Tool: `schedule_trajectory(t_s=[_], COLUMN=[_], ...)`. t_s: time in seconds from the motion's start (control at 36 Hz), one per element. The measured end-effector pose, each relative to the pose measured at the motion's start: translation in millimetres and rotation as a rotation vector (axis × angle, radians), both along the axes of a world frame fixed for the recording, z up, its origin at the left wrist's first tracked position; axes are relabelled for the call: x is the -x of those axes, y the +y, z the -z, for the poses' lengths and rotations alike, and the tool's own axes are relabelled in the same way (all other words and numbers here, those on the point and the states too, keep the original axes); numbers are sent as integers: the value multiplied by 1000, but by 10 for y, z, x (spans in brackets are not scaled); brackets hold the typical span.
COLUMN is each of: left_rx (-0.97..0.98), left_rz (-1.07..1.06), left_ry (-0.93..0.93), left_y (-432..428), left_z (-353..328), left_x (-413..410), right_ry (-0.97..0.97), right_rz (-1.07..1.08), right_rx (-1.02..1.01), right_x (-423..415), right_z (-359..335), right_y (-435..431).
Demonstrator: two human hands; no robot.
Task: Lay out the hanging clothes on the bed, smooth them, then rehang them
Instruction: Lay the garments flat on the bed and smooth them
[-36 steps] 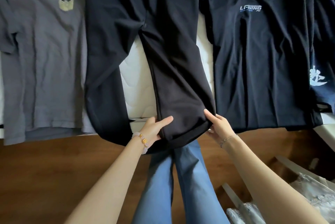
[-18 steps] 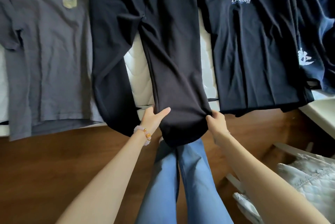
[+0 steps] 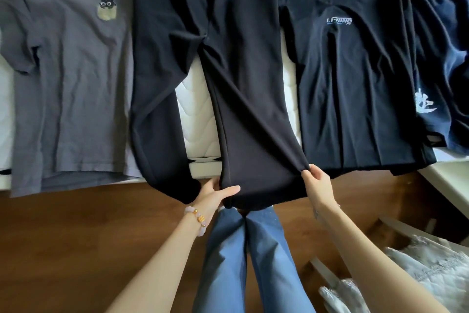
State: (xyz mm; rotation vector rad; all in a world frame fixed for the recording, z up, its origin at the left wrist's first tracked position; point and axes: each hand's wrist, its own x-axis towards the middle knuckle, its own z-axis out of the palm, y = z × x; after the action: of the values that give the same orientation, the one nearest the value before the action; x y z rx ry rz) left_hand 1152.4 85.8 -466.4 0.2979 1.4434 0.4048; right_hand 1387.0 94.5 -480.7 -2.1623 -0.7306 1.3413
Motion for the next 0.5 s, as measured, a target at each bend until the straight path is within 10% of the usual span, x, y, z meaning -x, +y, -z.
schedule_trajectory(t_s=[0.28,0.5], left_rx=[-67,67], left_rz=[17,467], left_ry=[143,543], left_y=[-39,-161], left_z=[-211,186], left_x=[-258,-460], right_ry=[-6,-239], right_rz=[-22,-172], right_rx=[-205,188], right_x=[-381,-518], right_z=[-421,102], right_y=[132,39])
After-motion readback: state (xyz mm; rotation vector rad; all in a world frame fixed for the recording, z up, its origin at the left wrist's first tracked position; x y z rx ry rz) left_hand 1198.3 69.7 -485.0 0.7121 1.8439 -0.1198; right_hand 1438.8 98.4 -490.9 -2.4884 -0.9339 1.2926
